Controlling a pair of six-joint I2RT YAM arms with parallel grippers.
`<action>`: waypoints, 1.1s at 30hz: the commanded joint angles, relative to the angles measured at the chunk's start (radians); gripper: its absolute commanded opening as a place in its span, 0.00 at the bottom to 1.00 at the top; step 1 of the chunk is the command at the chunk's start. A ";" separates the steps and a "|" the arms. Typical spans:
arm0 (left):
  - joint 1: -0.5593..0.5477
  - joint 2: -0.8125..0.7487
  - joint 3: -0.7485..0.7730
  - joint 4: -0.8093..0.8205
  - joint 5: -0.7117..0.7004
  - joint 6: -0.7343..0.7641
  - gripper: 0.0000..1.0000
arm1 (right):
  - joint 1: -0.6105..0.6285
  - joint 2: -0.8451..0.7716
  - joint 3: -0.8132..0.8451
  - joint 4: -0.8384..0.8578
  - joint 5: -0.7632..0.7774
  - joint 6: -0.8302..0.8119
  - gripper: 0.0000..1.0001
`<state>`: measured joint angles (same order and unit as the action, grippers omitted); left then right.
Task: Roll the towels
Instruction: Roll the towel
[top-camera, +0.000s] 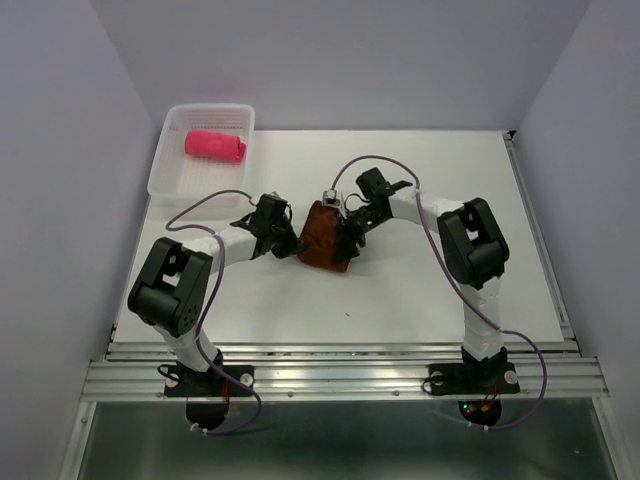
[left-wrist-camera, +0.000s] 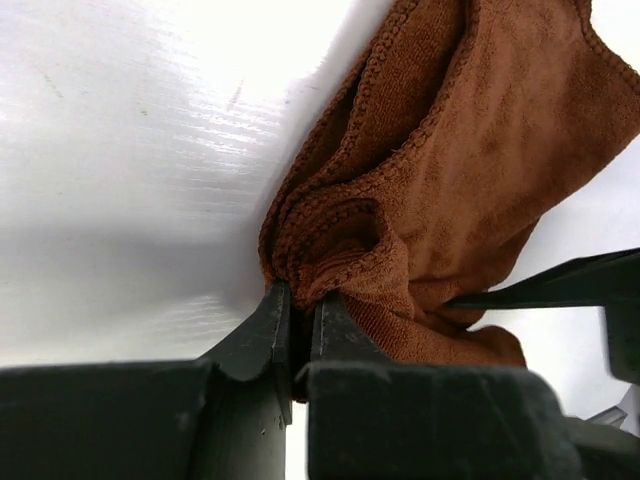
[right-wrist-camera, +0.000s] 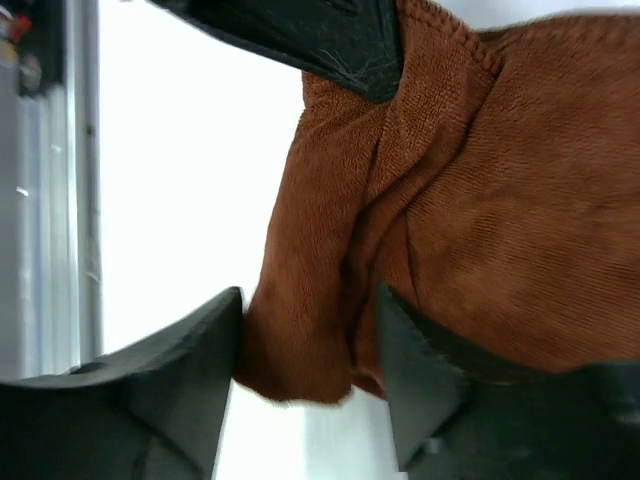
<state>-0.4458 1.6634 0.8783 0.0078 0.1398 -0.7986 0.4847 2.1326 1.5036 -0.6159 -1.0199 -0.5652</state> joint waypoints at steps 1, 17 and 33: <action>-0.005 -0.048 0.051 -0.143 -0.061 -0.001 0.00 | -0.006 -0.158 0.026 -0.030 0.086 -0.230 0.70; -0.016 -0.050 0.151 -0.397 0.027 -0.088 0.00 | 0.058 -0.352 -0.203 0.708 0.340 0.232 1.00; 0.001 0.012 0.202 -0.574 0.164 -0.065 0.00 | 0.388 -0.669 -0.604 0.702 0.880 0.191 1.00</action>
<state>-0.4557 1.6745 1.0611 -0.4976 0.2573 -0.8719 0.8181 1.5127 0.9489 0.0074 -0.3172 -0.3721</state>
